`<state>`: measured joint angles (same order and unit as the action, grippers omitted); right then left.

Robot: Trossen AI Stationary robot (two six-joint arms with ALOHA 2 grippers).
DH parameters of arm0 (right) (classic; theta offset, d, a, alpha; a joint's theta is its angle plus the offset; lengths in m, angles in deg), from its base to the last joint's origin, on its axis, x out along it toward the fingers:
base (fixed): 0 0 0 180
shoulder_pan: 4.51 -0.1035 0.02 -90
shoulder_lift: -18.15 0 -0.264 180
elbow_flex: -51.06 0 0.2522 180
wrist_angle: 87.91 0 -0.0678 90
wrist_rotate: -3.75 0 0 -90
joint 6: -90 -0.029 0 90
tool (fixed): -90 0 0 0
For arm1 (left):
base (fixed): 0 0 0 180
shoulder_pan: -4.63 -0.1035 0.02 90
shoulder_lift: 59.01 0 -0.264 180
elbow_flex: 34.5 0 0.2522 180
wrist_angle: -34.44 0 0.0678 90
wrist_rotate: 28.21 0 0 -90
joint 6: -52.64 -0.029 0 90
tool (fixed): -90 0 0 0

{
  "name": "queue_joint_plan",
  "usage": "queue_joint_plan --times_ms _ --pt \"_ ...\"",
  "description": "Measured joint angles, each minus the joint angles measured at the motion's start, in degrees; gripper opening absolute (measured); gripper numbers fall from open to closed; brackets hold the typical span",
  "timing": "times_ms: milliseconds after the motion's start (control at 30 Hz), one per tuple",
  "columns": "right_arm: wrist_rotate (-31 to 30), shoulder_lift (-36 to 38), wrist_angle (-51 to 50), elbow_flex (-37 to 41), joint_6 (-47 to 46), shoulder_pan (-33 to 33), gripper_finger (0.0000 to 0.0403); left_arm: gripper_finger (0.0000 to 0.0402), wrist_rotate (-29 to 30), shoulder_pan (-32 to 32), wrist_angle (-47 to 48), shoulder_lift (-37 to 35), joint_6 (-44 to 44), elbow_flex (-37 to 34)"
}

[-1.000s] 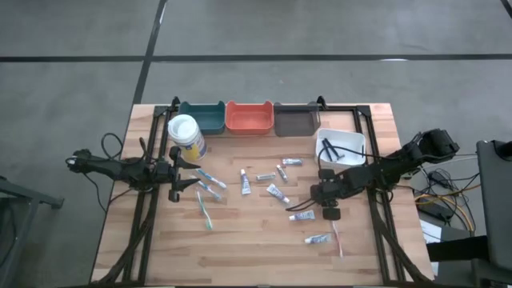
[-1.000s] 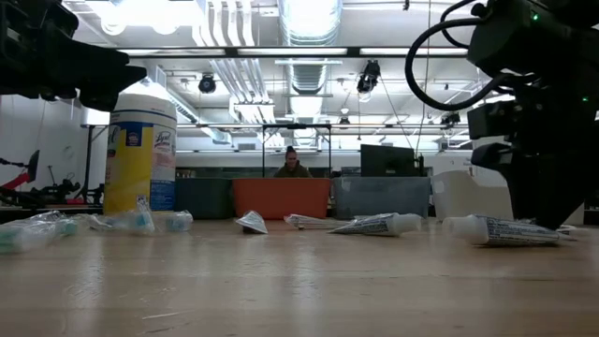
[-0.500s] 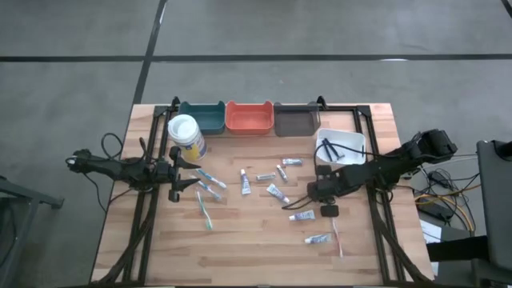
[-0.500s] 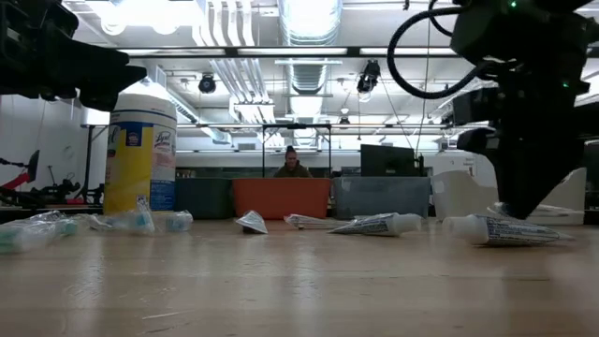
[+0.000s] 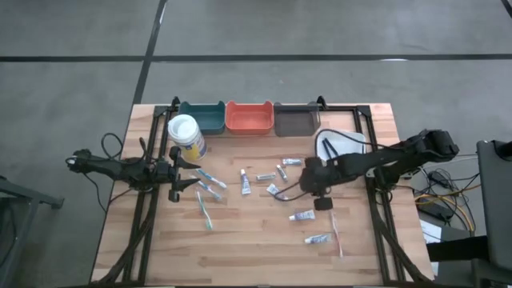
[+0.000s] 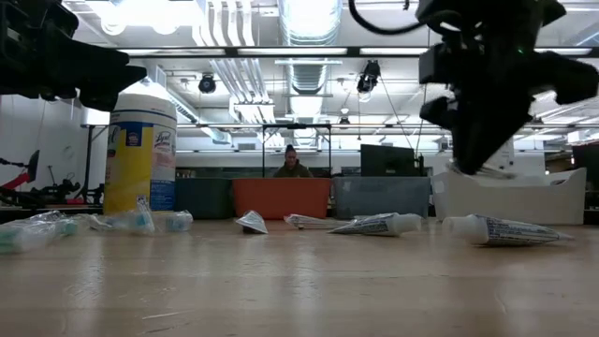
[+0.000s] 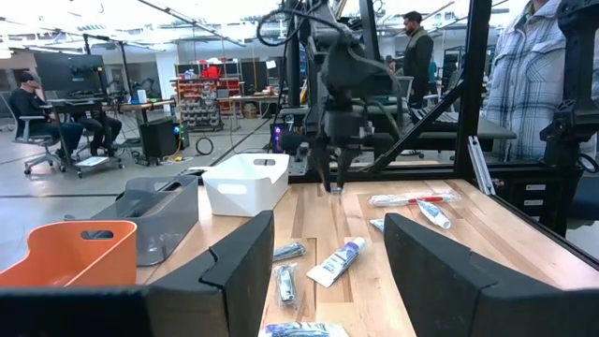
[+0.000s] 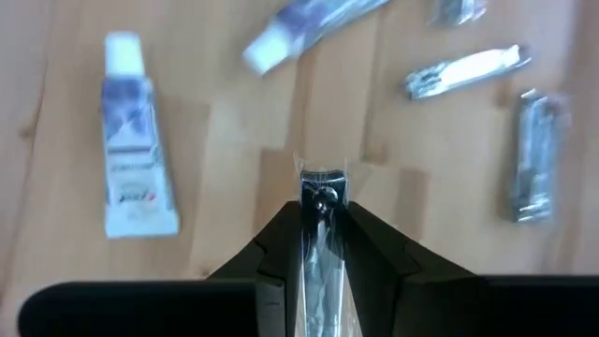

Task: Pick & Place Travel size toiletries
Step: Put the nail cutter into the black bin

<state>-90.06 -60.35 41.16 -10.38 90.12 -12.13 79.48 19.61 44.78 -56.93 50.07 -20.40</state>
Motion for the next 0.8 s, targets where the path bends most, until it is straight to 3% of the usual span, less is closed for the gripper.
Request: queue_joint_plan --times_ms 367,800 --pt "-0.22 4.78 0.19 -1.71 3.4 6.77 0.006 0.0209 0.0 -0.02 0.0 0.0 0.02 0.0" --pt "-0.24 5.38 3.06 -1.71 8.03 15.0 0.0062 0.0209 0.0 -0.01 0.01 0.0 0.01 0.0"
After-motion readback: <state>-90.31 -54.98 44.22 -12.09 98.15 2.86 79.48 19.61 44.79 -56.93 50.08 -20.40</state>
